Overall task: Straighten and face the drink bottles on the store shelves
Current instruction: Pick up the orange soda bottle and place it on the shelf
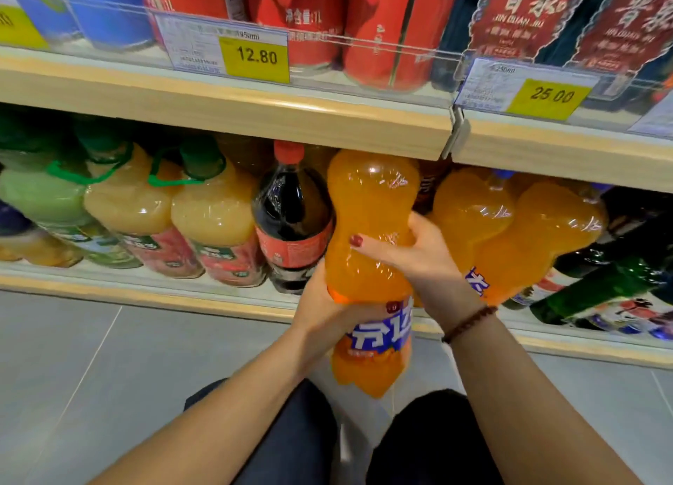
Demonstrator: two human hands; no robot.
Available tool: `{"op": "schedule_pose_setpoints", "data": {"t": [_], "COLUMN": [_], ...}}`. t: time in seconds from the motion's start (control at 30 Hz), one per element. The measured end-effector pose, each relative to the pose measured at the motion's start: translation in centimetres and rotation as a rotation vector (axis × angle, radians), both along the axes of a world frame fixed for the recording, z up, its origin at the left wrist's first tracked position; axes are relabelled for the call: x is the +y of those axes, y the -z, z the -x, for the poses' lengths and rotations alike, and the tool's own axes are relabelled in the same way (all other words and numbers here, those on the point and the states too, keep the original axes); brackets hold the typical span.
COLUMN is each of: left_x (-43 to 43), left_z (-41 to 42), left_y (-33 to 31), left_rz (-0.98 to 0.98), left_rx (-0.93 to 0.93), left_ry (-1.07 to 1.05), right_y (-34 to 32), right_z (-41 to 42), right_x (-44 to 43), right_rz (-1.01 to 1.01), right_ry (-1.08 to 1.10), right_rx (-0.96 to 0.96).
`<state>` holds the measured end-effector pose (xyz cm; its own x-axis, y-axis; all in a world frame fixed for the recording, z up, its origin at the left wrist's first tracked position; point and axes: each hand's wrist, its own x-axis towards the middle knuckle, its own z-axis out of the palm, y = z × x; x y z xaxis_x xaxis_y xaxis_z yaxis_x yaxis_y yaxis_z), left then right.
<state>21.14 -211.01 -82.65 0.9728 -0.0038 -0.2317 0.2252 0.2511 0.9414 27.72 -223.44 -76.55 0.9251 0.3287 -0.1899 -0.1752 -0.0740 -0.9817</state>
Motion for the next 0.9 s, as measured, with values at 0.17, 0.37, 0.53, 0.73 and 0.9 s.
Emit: {"op": "schedule_pose_setpoints", "data": {"t": [0.17,0.37,0.53,0.73,0.9], "left_x": [0.0,0.5,-1.7,-3.3,-2.5], "left_z": [-2.5,-2.8,-2.8,-4.0,-4.3], "left_y": [0.6,2.1,3.6,4.8,6.0], "left_rz": [-0.074,-0.138,-0.166,-0.128,-0.107], "left_rx": [0.0,-0.055,0.007,-0.041,-0.039], "left_ry": [-0.016,-0.131,-0.377,-0.487,-0.47], "right_y": [-0.8,-0.2,0.3,0.9,2.5], "right_z": [-2.0,-3.2,-4.5,-4.9,-4.5], "right_x": [0.6,1.6,2.7,2.6,2.3], "right_rz": [0.045,-0.046,0.119,0.186,0.145], "right_ry": [0.143,0.316,0.43,0.454,0.424], "right_rx": [-0.043,-0.002,-0.037,-0.139,-0.142]}}
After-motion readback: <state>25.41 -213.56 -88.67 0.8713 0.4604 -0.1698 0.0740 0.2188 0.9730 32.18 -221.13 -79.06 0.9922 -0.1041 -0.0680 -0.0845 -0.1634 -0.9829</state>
